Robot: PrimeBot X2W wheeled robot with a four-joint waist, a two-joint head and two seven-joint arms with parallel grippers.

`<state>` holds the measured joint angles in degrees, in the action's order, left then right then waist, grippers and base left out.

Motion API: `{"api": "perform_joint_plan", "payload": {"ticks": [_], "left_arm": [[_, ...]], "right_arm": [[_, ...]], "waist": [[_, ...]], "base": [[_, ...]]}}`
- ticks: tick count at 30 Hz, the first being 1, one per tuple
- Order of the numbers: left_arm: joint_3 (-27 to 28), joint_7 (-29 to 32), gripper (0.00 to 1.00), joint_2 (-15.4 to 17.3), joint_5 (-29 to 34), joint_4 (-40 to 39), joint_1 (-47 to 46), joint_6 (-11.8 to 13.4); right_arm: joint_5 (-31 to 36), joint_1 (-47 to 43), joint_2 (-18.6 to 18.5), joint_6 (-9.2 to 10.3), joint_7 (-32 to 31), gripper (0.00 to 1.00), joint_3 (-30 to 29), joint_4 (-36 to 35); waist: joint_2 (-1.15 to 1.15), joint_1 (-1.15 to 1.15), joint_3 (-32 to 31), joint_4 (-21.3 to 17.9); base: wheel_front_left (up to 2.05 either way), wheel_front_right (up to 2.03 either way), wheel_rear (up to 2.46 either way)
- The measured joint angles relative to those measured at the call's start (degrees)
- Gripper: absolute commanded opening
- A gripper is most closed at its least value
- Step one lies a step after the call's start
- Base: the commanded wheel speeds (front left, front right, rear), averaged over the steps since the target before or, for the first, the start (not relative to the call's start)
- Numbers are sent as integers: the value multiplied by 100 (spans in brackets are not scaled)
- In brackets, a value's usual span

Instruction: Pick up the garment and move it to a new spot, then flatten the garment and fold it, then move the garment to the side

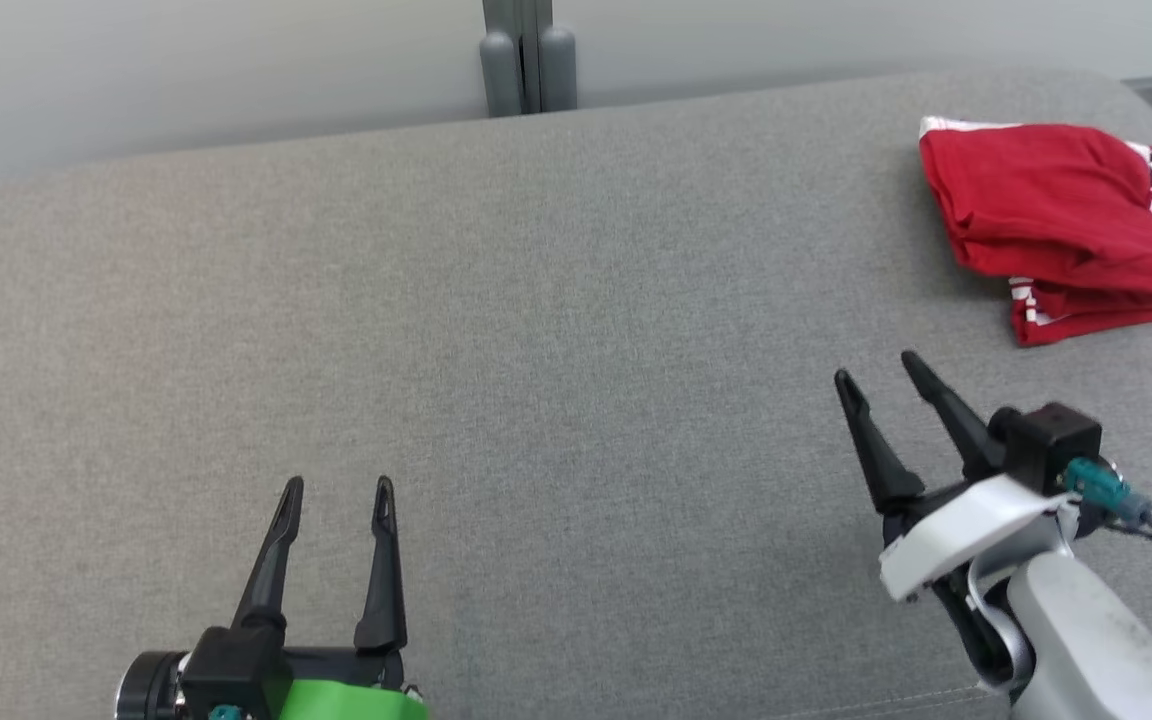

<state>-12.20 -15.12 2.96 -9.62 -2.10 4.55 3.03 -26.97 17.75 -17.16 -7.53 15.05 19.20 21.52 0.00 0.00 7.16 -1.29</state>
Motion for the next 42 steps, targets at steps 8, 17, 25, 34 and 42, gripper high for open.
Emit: {"api": "perform_joint_plan", "payload": {"ticks": [8,17,25,34,42], "left_arm": [[282,0,100,-8,-186,-168,403,60],[542,0,100,-9,159,-177,794,100],[647,0,100,-9,-151,158,918,65],[706,0,100,-9,-142,399,917,-9],[719,0,100,-9,-127,465,916,-47]], "right_arm": [[722,-1162,691,0,0,100,-654,-1300],[1281,-1875,1049,0,0,100,-906,-1556],[1371,-1981,1168,1,0,100,-994,-1355],[1400,-2009,1226,1,0,100,-980,-1265],[1408,-2052,1237,1,0,100,-1000,-1238]], "waist": [[0,0,-678,-64],[0,0,-1043,-122],[0,0,-1139,-100],[0,0,-1168,-119],[0,0,-1187,-135]], "base": [[0,0,0],[0,0,0],[0,0,0],[0,0,0],[0,0,0]]}}
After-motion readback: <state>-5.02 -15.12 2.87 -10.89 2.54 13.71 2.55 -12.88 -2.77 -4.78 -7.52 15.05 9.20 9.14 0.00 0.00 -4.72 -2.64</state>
